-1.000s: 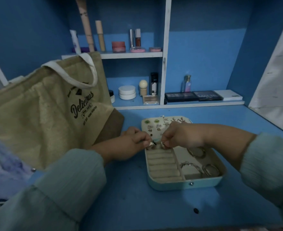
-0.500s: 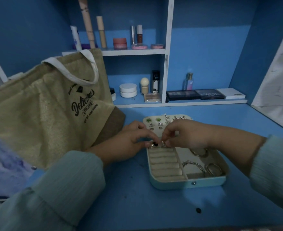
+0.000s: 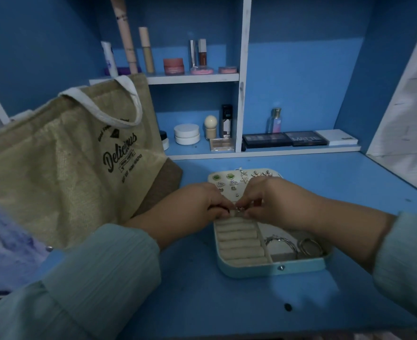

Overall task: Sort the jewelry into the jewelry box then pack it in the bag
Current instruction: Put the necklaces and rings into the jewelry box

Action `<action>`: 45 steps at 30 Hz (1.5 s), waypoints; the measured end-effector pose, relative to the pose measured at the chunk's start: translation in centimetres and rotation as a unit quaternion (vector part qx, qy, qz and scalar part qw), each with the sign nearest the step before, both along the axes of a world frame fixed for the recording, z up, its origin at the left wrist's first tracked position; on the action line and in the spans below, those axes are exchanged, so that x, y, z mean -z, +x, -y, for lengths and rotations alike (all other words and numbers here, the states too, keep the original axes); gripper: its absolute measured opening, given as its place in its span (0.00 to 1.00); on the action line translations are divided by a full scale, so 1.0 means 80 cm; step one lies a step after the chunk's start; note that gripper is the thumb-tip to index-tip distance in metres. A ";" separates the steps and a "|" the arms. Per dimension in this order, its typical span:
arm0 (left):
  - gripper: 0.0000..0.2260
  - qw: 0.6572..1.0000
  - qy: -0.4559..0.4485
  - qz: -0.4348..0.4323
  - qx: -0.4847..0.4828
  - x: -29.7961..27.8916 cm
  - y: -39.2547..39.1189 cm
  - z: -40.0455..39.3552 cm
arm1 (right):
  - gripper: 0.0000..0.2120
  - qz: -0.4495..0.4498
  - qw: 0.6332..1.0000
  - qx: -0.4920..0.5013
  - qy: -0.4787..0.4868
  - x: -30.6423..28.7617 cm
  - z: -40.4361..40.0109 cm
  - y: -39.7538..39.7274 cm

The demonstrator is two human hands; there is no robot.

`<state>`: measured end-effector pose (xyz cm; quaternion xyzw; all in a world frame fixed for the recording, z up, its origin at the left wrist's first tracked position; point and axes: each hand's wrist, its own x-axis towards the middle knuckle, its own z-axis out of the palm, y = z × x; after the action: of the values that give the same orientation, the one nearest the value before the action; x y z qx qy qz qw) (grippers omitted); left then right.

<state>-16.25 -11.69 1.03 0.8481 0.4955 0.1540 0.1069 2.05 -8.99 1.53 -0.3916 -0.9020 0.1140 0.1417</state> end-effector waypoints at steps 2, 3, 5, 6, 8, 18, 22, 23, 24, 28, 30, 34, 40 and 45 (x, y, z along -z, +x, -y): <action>0.12 1.000 -0.006 0.005 -0.014 0.000 0.001 0.000 | 0.11 0.007 1.000 0.006 -0.008 -0.001 0.000 0.000; 0.11 1.000 -0.009 0.010 -0.022 0.001 0.000 0.000 | 0.11 0.006 1.000 0.009 -0.015 -0.001 0.000 0.000; 0.11 0.999 -0.012 0.020 -0.039 0.002 0.000 0.001 | 0.10 0.004 0.999 0.016 -0.031 -0.003 0.001 -0.001; 0.11 0.999 -0.010 0.024 -0.047 0.002 -0.001 0.001 | 0.10 0.006 0.999 0.019 -0.038 -0.004 0.001 -0.002; 0.11 0.998 -0.005 0.031 -0.057 0.001 -0.001 0.002 | 0.10 0.014 0.999 0.022 -0.048 -0.006 0.001 -0.003; 0.10 0.997 -0.022 0.009 -0.075 0.002 0.012 0.007 | 0.09 0.044 0.996 0.044 -0.065 -0.013 0.000 -0.008; 0.11 0.995 -0.031 -0.022 -0.095 0.002 0.014 0.002 | 0.10 0.044 0.994 0.060 -0.081 -0.012 -0.004 -0.009; 0.11 0.994 -0.030 -0.028 -0.098 0.002 0.015 0.002 | 0.10 0.044 0.993 0.064 -0.085 -0.011 -0.005 -0.010; 0.10 0.994 -0.026 -0.033 -0.100 0.001 0.015 0.001 | 0.10 0.048 0.993 0.066 -0.087 -0.011 -0.005 -0.011; 0.09 0.992 -0.013 -0.051 -0.119 0.002 0.013 0.001 | 0.10 0.073 0.991 0.070 -0.088 -0.011 -0.008 -0.014; 0.09 0.991 -0.004 -0.064 -0.122 0.004 0.012 0.003 | 0.09 0.083 0.990 0.066 -0.092 -0.011 -0.008 -0.015; 0.10 0.989 -0.001 -0.093 -0.118 0.005 0.011 0.005 | 0.09 0.082 0.991 0.053 -0.092 -0.010 -0.007 -0.014; 0.12 0.986 -0.008 -0.130 -0.104 -0.002 0.008 0.005 | 0.10 0.059 0.993 0.055 -0.086 -0.010 -0.004 -0.010; 0.12 0.988 -0.005 -0.104 -0.116 -0.010 0.009 0.007 | 0.08 0.001 0.993 0.072 -0.092 -0.016 0.002 -0.004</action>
<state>-15.53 -12.23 1.83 0.7959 0.5994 0.0742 0.0407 1.72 -9.16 2.82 -0.4671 -0.8572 0.1858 0.1118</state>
